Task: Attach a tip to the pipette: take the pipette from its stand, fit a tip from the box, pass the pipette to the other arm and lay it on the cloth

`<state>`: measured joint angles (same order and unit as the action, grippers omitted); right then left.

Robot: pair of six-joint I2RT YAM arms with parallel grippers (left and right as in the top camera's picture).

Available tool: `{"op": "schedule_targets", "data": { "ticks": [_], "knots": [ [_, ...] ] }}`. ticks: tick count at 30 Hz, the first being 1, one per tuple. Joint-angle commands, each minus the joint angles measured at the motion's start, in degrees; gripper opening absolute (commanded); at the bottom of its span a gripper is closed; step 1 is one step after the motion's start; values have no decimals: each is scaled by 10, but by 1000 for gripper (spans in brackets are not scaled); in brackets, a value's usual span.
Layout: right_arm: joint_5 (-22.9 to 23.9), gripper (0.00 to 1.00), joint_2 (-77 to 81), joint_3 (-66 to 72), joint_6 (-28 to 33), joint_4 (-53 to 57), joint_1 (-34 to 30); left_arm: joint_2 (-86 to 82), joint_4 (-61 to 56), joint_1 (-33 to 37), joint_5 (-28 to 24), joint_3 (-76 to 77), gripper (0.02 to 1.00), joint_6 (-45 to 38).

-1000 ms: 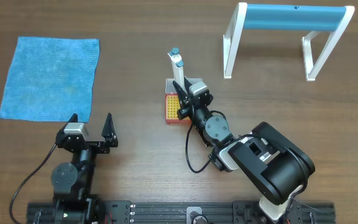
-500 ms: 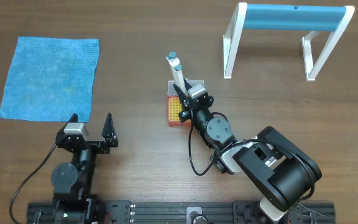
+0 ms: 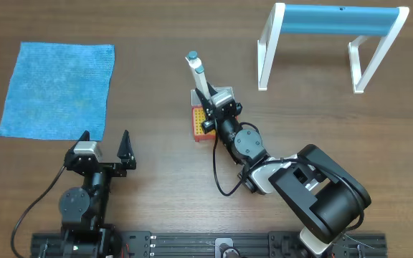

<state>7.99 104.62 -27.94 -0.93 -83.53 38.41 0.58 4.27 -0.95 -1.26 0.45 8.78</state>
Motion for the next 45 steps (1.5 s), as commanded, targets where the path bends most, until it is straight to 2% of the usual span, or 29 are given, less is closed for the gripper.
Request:
{"op": "schedule_targets", "data": {
  "ticks": [1,9,13,22,31,38,39,43,45],
  "knots": [
    [3,73,-28,-13,6,-4,-1,-3,3,2,8,-1,976,-7],
    [-1,73,-151,-13,3,-2,1,-3,3,2,8,-1,978,-7],
    [-1,75,-156,-13,-60,-1,10,-3,3,2,8,-1,976,-7],
    [-1,73,-169,-13,-94,-3,47,-3,3,2,8,-1,978,-7],
    [-1,73,-247,-12,-111,-2,118,-3,3,2,8,-1,978,-7],
    [-1,73,-246,-12,-137,-2,124,-3,3,2,8,-1,978,-7],
    [-1,73,-246,-12,-159,1,124,-3,3,2,8,-1,978,-7],
    [-1,71,-246,-11,-326,87,124,-3,3,2,8,-1,978,-7],
    [-6,73,-246,-11,-456,148,124,-3,3,2,8,-1,978,-7]
  ]
}}
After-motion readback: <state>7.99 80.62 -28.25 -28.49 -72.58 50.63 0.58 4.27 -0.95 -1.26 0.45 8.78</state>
